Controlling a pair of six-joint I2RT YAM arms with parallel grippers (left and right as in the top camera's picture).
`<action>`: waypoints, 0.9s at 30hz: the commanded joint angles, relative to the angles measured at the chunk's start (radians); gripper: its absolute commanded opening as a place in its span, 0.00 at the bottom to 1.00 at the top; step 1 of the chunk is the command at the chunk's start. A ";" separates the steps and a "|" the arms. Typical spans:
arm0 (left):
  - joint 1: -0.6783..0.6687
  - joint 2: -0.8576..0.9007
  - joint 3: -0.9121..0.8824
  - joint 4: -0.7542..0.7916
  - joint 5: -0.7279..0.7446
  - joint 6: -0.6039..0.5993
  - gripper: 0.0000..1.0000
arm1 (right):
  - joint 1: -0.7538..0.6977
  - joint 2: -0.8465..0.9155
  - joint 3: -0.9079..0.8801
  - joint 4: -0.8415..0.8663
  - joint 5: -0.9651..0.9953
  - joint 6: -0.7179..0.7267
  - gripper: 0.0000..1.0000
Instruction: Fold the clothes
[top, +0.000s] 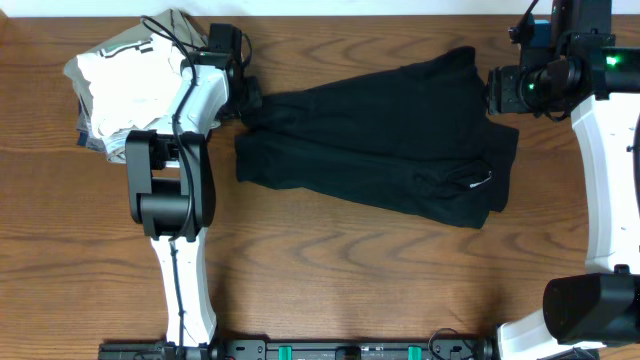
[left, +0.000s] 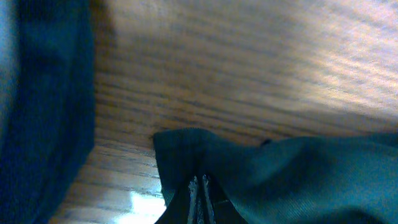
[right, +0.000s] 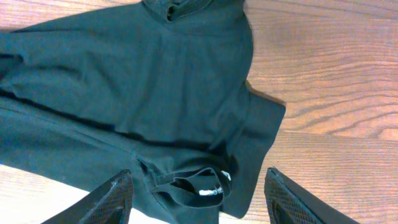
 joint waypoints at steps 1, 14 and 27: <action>-0.001 -0.124 0.019 0.011 -0.008 0.020 0.06 | 0.008 0.011 0.002 0.008 -0.003 -0.015 0.65; 0.000 -0.204 0.019 0.036 -0.014 0.051 0.06 | 0.008 0.064 0.002 0.072 -0.033 -0.016 0.62; 0.004 -0.170 0.019 0.078 -0.050 0.085 0.24 | 0.035 0.145 0.002 0.170 -0.070 -0.020 0.66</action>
